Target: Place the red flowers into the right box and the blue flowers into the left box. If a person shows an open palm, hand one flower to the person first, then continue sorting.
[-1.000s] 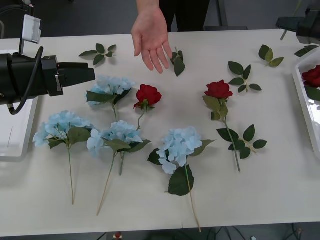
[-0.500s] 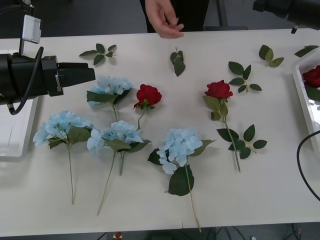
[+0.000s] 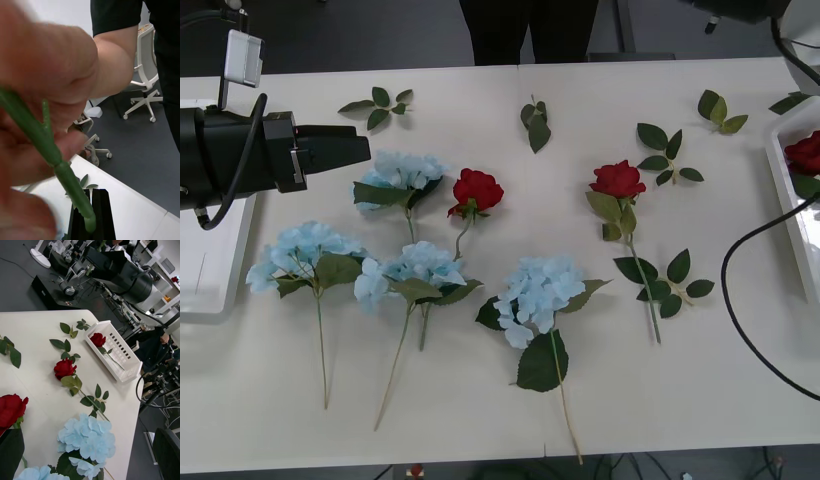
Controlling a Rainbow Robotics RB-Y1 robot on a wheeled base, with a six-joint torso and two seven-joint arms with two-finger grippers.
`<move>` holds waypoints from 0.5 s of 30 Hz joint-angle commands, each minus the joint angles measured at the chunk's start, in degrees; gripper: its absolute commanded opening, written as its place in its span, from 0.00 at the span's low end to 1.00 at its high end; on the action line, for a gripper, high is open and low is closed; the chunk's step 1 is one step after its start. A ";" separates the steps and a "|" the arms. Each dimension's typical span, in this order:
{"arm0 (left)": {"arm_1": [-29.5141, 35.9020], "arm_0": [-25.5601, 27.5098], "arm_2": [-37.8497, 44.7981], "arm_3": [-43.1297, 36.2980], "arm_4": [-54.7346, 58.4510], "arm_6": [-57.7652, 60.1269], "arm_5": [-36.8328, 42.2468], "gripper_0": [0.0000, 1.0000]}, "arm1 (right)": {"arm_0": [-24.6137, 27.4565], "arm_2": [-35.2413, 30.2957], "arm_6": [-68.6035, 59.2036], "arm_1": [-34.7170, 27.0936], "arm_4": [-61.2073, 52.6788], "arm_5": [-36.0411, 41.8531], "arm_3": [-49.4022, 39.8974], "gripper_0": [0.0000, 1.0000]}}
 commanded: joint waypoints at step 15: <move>2.27 0.22 0.45 -0.66 -0.23 -3.08 -0.03 1.00 | -5.15 -1.42 0.57 1.55 0.37 -0.26 1.51 0.27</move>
